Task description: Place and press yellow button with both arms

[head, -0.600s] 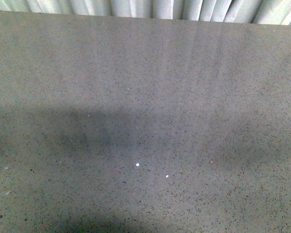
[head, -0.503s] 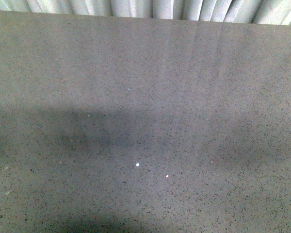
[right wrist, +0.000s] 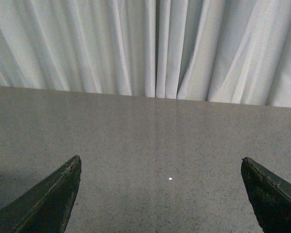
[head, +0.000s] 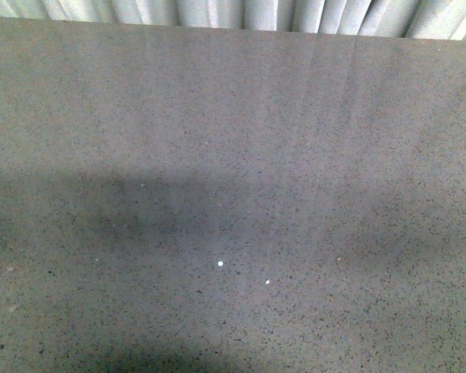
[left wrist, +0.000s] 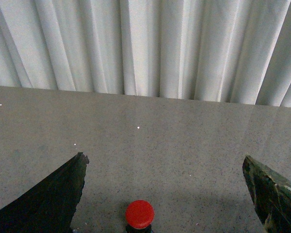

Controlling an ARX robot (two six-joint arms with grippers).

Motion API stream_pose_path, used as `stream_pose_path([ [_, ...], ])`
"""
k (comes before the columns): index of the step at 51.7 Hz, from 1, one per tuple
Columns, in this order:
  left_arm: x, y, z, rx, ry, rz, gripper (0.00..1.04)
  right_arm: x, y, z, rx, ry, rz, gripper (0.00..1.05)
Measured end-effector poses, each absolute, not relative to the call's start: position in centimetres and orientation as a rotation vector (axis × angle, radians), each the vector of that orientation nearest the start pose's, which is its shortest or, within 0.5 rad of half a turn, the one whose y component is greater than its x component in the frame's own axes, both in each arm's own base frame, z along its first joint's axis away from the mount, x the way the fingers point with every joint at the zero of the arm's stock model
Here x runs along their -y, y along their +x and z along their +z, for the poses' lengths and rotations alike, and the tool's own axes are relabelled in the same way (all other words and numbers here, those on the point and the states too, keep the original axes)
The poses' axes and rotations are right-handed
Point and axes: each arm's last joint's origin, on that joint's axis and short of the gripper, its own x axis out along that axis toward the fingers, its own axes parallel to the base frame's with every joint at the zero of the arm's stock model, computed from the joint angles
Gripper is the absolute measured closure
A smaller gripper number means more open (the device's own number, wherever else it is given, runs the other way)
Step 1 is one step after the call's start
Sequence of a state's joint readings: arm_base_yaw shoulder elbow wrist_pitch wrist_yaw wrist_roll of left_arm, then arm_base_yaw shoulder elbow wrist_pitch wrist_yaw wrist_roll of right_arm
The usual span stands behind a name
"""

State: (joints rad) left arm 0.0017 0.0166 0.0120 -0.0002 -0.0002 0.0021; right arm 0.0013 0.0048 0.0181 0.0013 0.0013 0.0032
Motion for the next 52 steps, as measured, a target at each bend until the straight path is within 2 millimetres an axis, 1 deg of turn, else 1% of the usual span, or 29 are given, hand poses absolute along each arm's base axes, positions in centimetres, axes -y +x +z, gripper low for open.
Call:
stream_pose_path([
  [10, 0.0, 9.8, 16.6, -0.008, 0.000, -0.003, 0.09, 0.0, 9.7, 16.9, 0.015, 0.003, 0.000, 0.09],
  [12, 0.0, 9.8, 16.6, -0.084, -0.017, -0.051, 0.09, 0.0, 9.7, 16.9, 0.015, 0.004, 0.000, 0.09],
  [15, -0.4, 10.1, 16.8, -0.321, -0.083, -0.135, 0.09, 0.0, 9.7, 16.9, 0.015, 0.003, 0.000, 0.09],
  [16, -0.6, 10.3, 16.9, -0.382, -0.109, -0.146, 0.09, 0.0, 9.7, 16.9, 0.015, 0.003, 0.003, 0.09],
  [17, -0.7, 10.5, 16.9, -0.405, -0.120, -0.148, 0.09, 0.0, 9.7, 16.9, 0.015, 0.003, 0.003, 0.09],
  [20, -1.4, 11.4, 17.0, -0.470, -0.158, -0.129, 0.09, 0.0, 9.7, 16.9, 0.015, 0.003, 0.002, 0.09],
  [24, -2.7, 13.6, 16.9, -0.486, -0.163, -0.070, 0.09, 0.0, 9.7, 16.9, 0.015, 0.003, -0.001, 0.09],
  [27, -3.7, 15.3, 16.4, -0.482, -0.147, -0.037, 0.09, 0.0, 9.7, 16.9, 0.015, 0.003, -0.001, 0.09],
  [28, -3.9, 15.5, 16.3, -0.482, -0.144, -0.032, 0.09, 0.0, 9.7, 16.9, 0.015, 0.003, -0.001, 0.09],
  [34, -6.4, 18.4, 14.9, -0.496, -0.121, 0.091, 0.09, 0.0, 9.7, 16.9, 0.015, 0.003, 0.000, 0.09],
  [43, -8.6, 20.3, 12.6, -0.553, -0.133, 0.157, 0.09, 0.0, 9.7, 16.9, 0.015, 0.003, 0.000, 0.09],
  [52, -9.2, 21.1, 11.6, -0.557, -0.121, 0.176, 0.09, 0.0, 9.7, 16.9, 0.015, 0.003, 0.000, 0.09],
])
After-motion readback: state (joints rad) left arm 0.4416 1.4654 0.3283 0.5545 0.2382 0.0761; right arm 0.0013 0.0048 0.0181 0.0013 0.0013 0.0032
